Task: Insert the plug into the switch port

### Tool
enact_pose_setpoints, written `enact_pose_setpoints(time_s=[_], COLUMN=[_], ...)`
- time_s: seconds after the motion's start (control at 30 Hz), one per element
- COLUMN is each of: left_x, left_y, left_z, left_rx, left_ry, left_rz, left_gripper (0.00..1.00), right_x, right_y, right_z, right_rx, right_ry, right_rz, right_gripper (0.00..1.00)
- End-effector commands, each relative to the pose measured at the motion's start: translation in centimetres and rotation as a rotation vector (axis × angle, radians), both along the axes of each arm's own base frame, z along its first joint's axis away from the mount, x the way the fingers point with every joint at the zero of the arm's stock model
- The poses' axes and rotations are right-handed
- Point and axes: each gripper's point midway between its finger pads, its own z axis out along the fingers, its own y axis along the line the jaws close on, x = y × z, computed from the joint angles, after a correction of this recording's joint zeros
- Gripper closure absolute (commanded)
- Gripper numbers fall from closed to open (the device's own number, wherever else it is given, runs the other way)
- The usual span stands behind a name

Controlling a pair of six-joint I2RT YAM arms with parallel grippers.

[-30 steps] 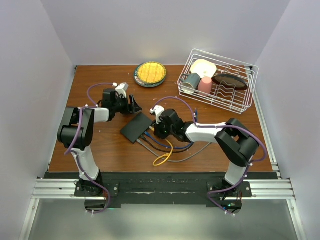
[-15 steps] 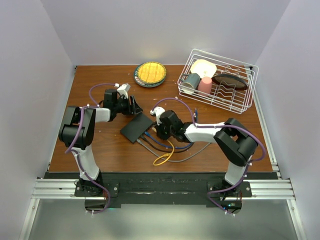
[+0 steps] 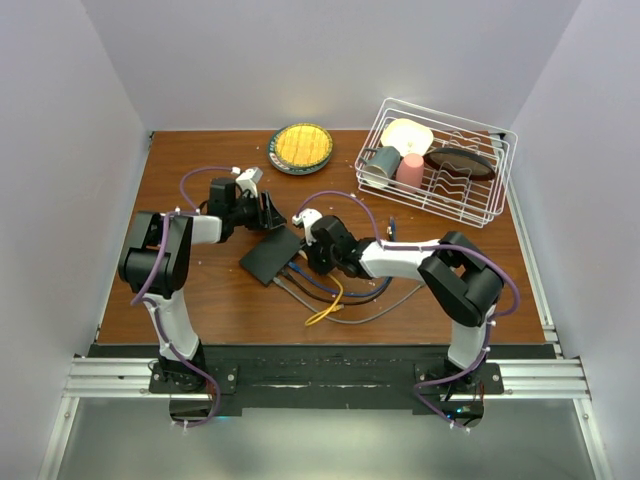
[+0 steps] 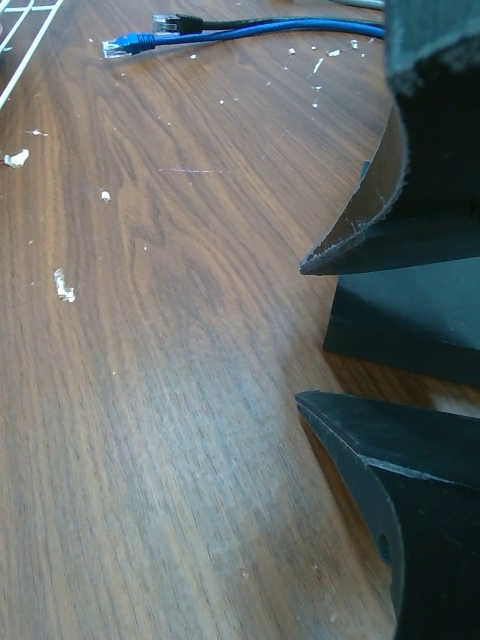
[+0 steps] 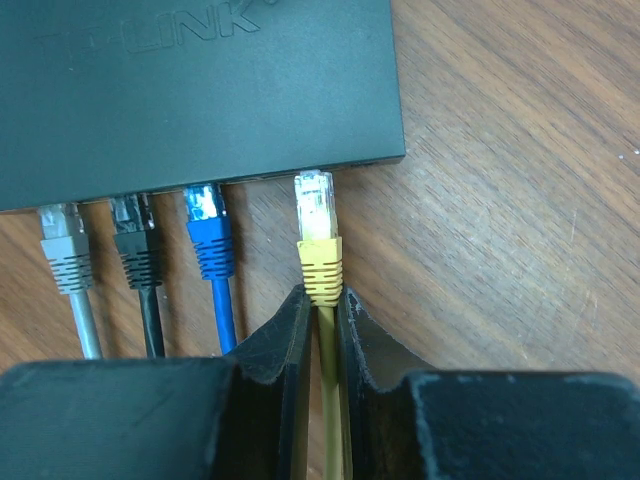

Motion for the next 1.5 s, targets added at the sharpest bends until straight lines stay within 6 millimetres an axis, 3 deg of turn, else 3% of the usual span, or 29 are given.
enact_pose_setpoints(time_s=[0.0,0.5,1.13,1.47], left_x=[0.6,0.5,-0.1,-1.7], left_y=[-0.7,-1.3,-2.3,-3.9], left_z=[0.4,0.6,0.6,0.4], left_rx=[-0.009,-0.013,-0.03,-0.039], left_ry=[-0.017,-0.018,-0.005,0.04], left_rz=[-0.025,-0.041,-0.091,-0.158], left_gripper=[0.46,0.4,0.4,0.41], right_x=[0.3,-0.8,1.3,2.3], right_y=[-0.8,-0.4,1.3,2.1], right_z=[-0.2,-1.1,-0.9,-0.8], right_rx=[-0.071,-0.161,-0.13,-0.125], right_ry=[0.007,0.108,0.061,0.05], right_rz=[-0.026,0.051,0.022,0.005], right_gripper=[1.0,1.0,1.0,1.0])
